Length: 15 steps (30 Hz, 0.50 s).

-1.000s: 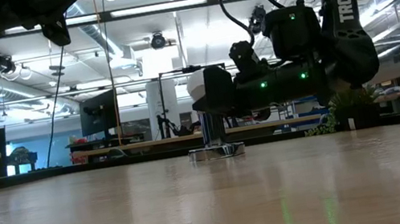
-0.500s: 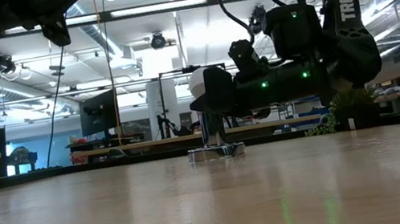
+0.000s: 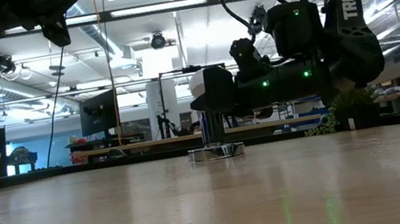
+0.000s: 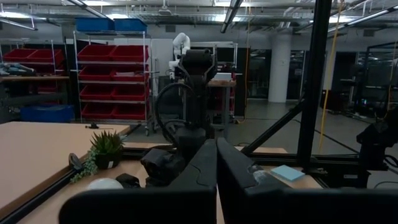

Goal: Screw lightbulb
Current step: Insert the lightbulb into the lamp socket

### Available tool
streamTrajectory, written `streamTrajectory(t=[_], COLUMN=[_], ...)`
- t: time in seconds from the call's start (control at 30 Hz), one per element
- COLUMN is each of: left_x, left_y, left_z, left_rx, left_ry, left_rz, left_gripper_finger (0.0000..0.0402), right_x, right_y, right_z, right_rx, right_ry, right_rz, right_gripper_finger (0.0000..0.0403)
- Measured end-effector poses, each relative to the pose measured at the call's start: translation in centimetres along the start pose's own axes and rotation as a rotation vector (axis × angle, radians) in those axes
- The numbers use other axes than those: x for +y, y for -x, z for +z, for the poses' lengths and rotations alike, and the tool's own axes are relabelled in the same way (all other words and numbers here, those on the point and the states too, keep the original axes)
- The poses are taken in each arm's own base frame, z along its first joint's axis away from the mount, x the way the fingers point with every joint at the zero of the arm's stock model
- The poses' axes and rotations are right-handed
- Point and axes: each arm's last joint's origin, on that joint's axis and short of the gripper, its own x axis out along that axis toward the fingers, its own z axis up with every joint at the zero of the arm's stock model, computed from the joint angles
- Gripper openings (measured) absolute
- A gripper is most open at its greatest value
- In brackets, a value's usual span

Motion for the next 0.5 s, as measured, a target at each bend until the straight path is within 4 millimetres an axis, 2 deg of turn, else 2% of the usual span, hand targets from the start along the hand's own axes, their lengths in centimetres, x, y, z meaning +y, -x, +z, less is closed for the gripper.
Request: streamTrajectory(t=[0.5], left_x=[0.0], left_y=[0.0], left_z=[-0.01], left_rx=[0.001], left_ry=[0.0], left_rz=[0.0], left_gripper_finger=[0.0001], right_x=[0.28], right_y=[0.2], right_z=[0.04], right_rx=[-0.005], right_ry=[0.013], right_rz=[-0.013], right_gripper_finger=[0.0287])
